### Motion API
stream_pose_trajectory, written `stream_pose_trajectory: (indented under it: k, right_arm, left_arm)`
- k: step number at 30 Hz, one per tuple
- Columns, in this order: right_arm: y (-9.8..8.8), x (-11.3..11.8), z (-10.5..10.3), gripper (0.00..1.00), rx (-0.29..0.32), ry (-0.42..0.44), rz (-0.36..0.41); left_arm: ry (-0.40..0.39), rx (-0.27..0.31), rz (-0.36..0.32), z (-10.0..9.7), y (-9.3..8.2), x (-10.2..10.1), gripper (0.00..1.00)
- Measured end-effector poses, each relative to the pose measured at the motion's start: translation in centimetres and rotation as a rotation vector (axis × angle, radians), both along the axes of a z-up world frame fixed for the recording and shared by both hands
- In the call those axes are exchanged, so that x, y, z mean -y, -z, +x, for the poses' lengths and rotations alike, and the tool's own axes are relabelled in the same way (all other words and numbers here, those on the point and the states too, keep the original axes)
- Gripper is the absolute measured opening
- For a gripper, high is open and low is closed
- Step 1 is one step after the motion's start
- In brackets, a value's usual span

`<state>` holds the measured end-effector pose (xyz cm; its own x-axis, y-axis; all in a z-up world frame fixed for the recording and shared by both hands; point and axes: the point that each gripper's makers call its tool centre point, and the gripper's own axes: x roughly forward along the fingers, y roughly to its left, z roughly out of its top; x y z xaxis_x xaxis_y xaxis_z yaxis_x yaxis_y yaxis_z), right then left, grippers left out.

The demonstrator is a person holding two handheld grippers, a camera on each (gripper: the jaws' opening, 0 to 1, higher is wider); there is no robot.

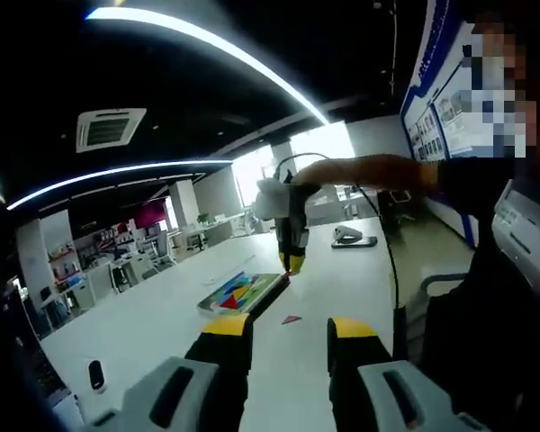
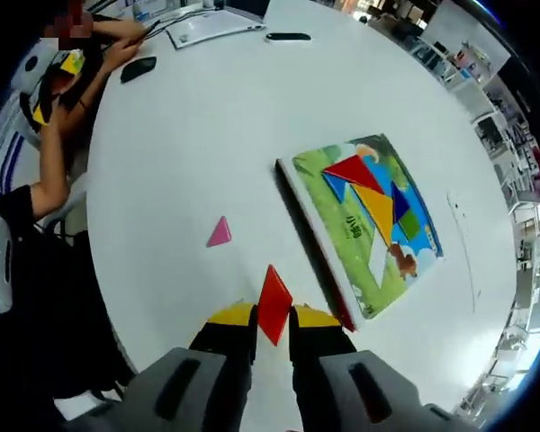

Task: Pick up the tangram pieces one by one and place each piece onto its matching region on the pattern sheet, fitting the shapes together until the outline on the sheet is completely filled by the tangram pieces

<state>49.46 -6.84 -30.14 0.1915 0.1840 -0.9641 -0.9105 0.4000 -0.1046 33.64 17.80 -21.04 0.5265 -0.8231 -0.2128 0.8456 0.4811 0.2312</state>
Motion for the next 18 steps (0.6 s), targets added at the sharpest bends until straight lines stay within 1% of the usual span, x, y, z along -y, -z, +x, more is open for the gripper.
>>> stream_pose_trajectory:
  k: [3,8,11,12,14,16,17,18]
  right_arm:
    - [0.0,0.2,1.7,0.16,0.016,0.031,-0.004]
    - [0.5,0.4,3.7,0.16,0.033,0.077,-0.029]
    - [0.9,0.8,5.2,0.16,0.046,0.104,-0.052]
    - [1.1,0.9,5.4,0.16,0.051,0.112,-0.059]
    - [1.4,1.4,6.4,0.16,0.078,0.141,-0.088]
    - [1.7,1.8,7.1,0.16,0.093,0.142,-0.117]
    - [1.9,1.8,7.4,0.16,0.092,0.145,-0.117]
    - [2.1,1.8,7.1,0.16,0.093,0.16,-0.11]
  left_arm:
    - [-0.006,-0.002,0.004,0.1,0.1,-0.1,0.35]
    - [-0.009,0.002,-0.003,0.1,0.0,-0.3,0.35]
    - [-0.009,0.002,-0.003,0.1,0.0,-0.3,0.35]
    - [-0.009,0.002,-0.004,0.1,0.0,-0.4,0.35]
    - [-0.011,0.003,-0.006,0.2,-0.1,-0.5,0.35]
    - [-0.011,0.004,-0.008,0.1,-0.1,-0.5,0.35]
    - [-0.011,0.005,-0.009,0.1,-0.1,-0.5,0.35]
    - [-0.012,0.005,-0.009,0.1,-0.1,-0.6,0.35]
